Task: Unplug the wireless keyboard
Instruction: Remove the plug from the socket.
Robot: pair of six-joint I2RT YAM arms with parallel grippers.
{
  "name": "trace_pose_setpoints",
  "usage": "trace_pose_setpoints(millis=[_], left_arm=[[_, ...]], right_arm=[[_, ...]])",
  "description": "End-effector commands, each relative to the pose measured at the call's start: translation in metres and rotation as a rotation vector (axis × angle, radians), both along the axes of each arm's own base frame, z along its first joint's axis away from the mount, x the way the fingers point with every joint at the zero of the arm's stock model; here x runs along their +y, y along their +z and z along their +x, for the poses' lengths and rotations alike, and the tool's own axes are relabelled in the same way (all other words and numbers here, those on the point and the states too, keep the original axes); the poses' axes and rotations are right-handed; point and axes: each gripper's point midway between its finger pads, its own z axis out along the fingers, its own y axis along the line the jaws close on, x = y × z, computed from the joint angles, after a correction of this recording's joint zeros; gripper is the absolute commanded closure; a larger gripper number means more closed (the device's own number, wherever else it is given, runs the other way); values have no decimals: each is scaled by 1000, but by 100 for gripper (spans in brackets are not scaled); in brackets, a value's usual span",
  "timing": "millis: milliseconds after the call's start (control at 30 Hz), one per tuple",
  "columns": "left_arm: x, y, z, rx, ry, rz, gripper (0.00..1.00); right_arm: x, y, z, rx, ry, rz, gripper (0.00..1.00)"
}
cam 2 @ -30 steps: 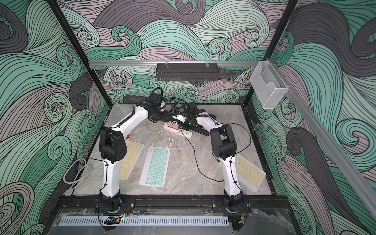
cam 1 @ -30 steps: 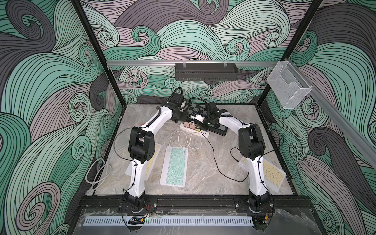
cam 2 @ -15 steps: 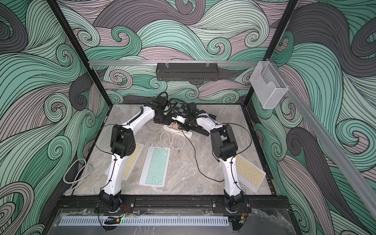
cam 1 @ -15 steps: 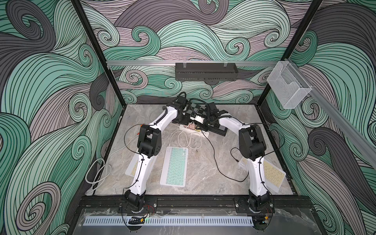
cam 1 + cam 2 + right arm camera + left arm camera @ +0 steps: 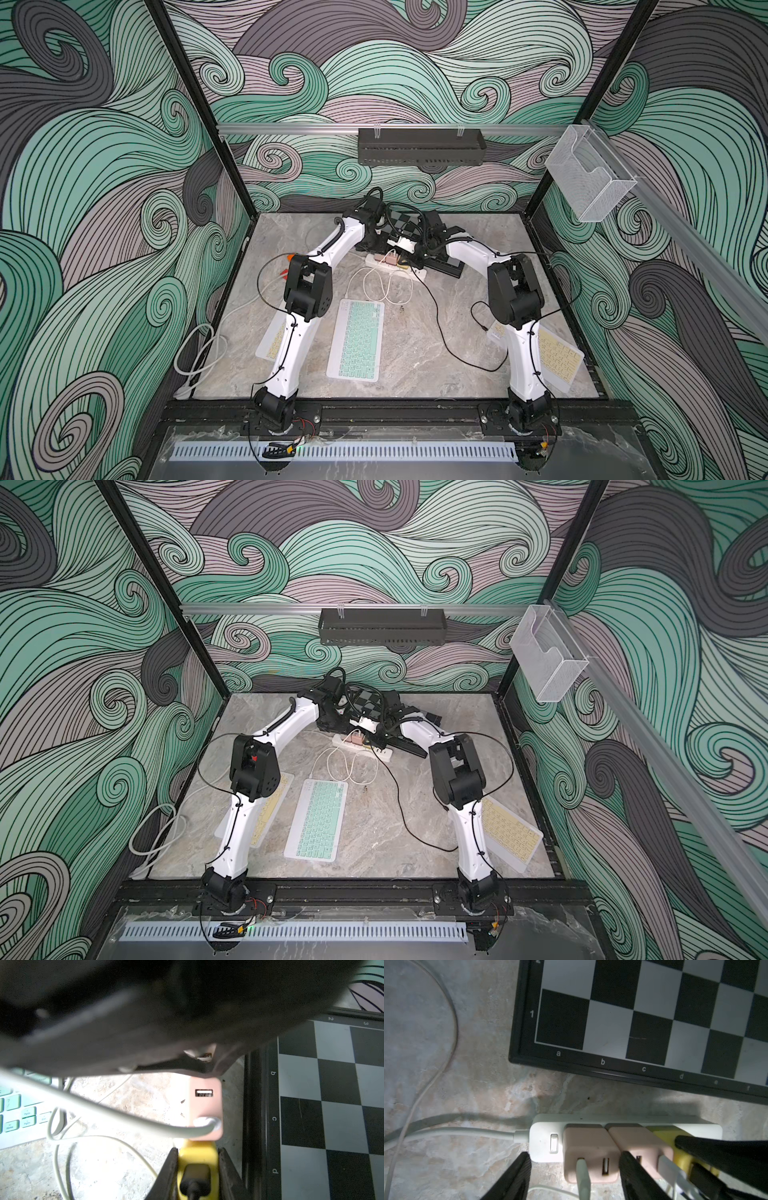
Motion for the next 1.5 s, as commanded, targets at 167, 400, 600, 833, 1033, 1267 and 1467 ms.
trace_pose_setpoints(millis=[167, 400, 600, 833, 1033, 1267, 1467], left_arm=[[26, -64, -40, 194, -5, 157, 39], [28, -83, -51, 242, -8, 155, 45], [30, -93, -57, 266, -9, 162, 50], [28, -99, -59, 281, -11, 154, 53], [27, -102, -62, 294, -16, 157, 54], [25, -104, -63, 295, -15, 155, 55], [24, -105, -65, 300, -20, 161, 56]], right_arm=[[13, 6, -10, -10, 17, 62, 100], [20, 29, -7, -88, 9, 183, 100], [24, 49, -12, -182, 49, 249, 100], [25, 30, -24, -322, 164, 85, 100], [27, 53, -9, -114, -9, 266, 100], [31, 77, -8, 34, -77, 447, 100], [32, 65, -15, -56, -55, 385, 100]])
